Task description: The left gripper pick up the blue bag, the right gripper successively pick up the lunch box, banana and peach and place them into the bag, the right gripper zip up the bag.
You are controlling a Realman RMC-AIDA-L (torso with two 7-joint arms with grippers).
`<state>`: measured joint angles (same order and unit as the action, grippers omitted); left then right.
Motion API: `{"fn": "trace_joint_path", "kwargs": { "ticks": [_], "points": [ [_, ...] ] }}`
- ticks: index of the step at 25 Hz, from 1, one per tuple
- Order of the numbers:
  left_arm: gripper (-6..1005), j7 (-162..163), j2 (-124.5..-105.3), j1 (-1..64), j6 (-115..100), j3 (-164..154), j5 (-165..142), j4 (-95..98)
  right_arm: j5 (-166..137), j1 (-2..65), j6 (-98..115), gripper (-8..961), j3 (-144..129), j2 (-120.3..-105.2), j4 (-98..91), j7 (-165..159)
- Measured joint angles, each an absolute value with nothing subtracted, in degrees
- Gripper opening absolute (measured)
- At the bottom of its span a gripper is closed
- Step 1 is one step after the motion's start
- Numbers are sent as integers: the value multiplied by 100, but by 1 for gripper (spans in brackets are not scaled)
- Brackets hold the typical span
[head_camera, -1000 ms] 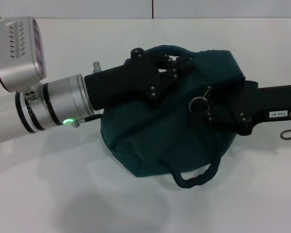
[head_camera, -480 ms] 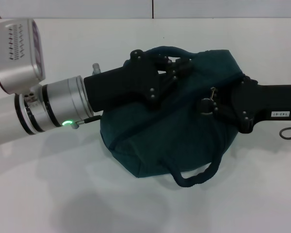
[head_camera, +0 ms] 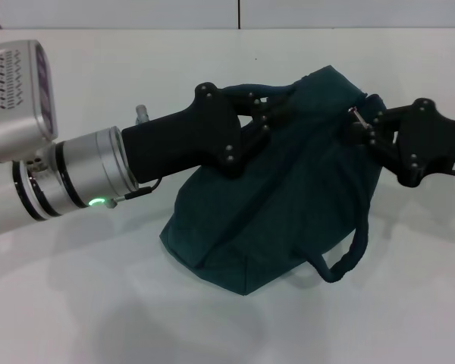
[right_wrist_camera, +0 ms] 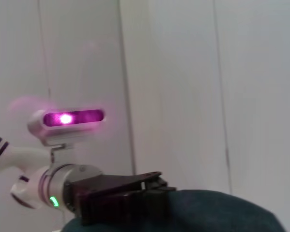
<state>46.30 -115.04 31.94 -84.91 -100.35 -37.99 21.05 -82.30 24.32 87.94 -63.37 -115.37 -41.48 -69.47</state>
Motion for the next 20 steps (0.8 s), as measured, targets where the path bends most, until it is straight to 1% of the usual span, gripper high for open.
{"fn": "trace_joint_path", "kwargs": {
  "ticks": [13,20],
  "points": [
    [31,4614,-11505,3286,-8496,-10036,-4012,2120,-7559,2088,8935,17,-5939,-11543,-3980,-6332],
    [30,4646,-11474,3312,-8434,-10036,-4099,2114,-7325,2038,8913,17,-5867,-11529,-3856,-6145]
  ]
}}
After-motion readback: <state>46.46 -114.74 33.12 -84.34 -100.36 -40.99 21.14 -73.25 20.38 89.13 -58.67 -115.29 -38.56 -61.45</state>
